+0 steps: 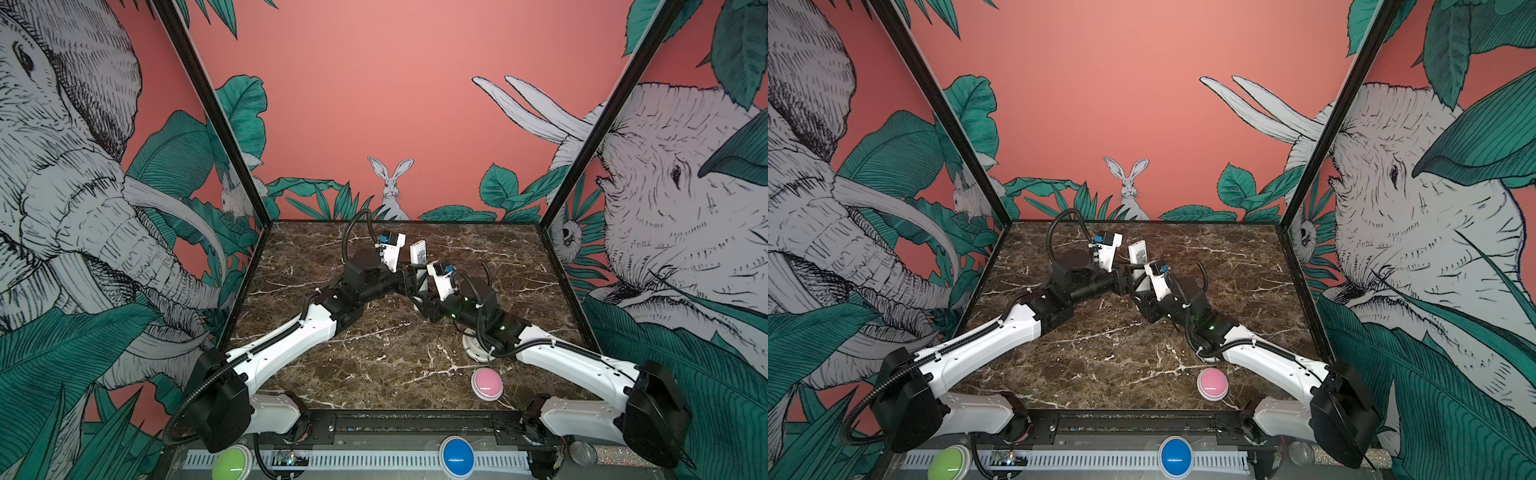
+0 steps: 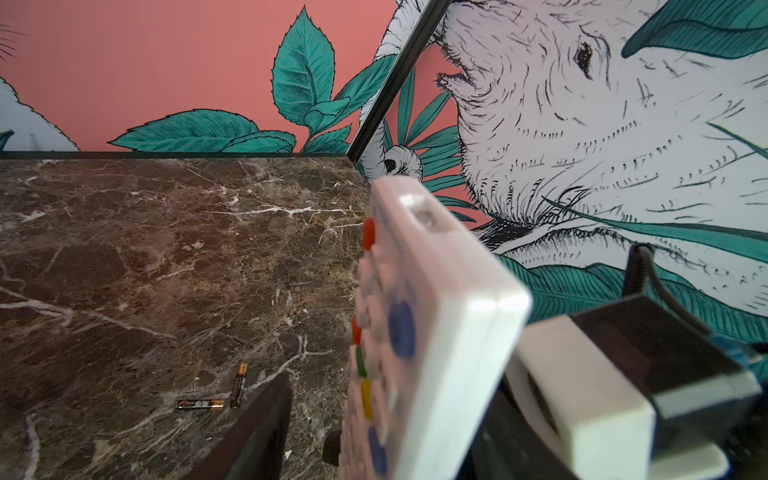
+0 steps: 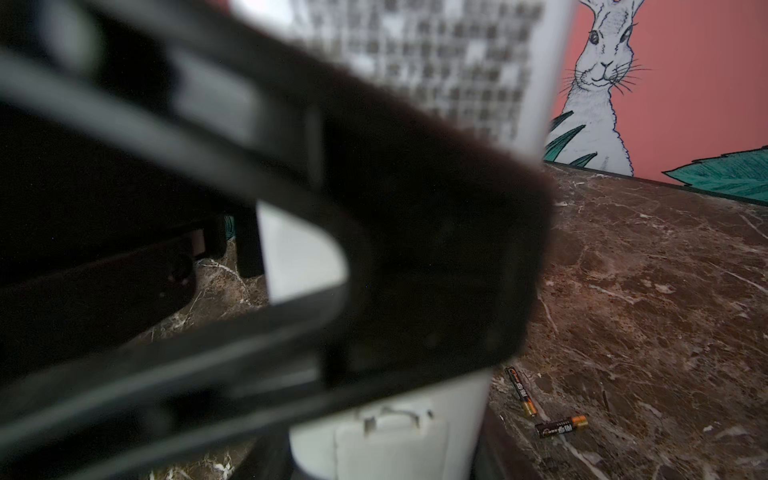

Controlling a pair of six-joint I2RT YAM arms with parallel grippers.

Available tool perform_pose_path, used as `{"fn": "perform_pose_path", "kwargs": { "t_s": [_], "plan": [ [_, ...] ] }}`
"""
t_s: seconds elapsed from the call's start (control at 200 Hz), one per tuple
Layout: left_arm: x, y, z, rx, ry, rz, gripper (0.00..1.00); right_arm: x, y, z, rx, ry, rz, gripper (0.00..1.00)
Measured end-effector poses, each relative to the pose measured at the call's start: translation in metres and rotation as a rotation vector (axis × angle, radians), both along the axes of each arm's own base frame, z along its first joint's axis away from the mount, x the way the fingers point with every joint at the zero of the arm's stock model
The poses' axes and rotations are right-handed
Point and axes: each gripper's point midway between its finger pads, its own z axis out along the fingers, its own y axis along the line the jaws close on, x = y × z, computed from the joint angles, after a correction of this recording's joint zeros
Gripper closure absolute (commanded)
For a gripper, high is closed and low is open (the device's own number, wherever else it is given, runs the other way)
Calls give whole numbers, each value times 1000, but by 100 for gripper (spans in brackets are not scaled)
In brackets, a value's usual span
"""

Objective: Load the batteries into the remote control

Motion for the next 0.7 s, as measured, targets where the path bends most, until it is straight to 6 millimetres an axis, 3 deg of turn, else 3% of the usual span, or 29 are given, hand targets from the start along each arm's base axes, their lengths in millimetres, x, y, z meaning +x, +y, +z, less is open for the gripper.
{"fn": "perform_pose_path", "kwargs": {
  "t_s": [0.36, 0.7],
  "plan": [
    [12, -5, -6, -1, 9, 33, 58, 1, 2, -5, -9, 7, -2, 100],
    [16, -9, -10, 12, -13, 39, 98, 5, 0, -12, -32, 15, -27, 100]
  ]
}}
